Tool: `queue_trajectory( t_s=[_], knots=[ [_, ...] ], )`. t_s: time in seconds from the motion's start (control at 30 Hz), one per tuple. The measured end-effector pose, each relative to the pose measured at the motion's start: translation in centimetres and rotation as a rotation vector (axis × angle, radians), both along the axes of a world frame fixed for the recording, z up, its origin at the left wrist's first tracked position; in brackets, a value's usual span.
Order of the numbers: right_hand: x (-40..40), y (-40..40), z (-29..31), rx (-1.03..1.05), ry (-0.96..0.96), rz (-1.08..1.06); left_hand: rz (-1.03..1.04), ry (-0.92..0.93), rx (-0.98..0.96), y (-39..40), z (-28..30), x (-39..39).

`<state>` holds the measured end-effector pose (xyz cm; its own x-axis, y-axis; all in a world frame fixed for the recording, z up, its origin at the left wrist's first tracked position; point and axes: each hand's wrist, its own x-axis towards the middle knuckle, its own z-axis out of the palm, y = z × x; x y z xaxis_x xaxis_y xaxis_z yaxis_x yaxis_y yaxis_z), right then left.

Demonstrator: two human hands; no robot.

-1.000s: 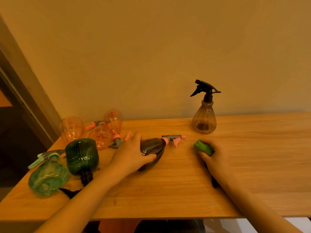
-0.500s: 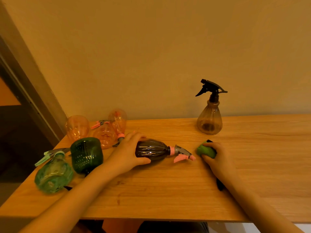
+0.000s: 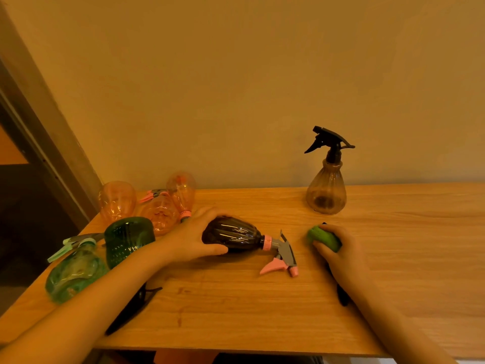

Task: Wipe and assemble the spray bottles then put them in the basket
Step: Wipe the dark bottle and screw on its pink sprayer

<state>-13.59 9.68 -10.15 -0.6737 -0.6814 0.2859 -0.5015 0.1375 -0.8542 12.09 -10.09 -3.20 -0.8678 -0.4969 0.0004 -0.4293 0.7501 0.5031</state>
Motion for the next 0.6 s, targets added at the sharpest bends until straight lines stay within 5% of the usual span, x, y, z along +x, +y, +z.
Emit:
queue_trajectory(
  t_s=[0.33, 0.6],
  knots=[
    [2.4, -0.3, 2.1, -0.231, -0.032, 0.148, -0.012, 0.071, 0.081, 0.0, 0.1, 0.5],
    [3.7, -3.5, 2.6, 0.037, 0.288, 0.449, -0.015, 0.097, 0.093, -0.2, -0.1, 0.7]
  ],
)
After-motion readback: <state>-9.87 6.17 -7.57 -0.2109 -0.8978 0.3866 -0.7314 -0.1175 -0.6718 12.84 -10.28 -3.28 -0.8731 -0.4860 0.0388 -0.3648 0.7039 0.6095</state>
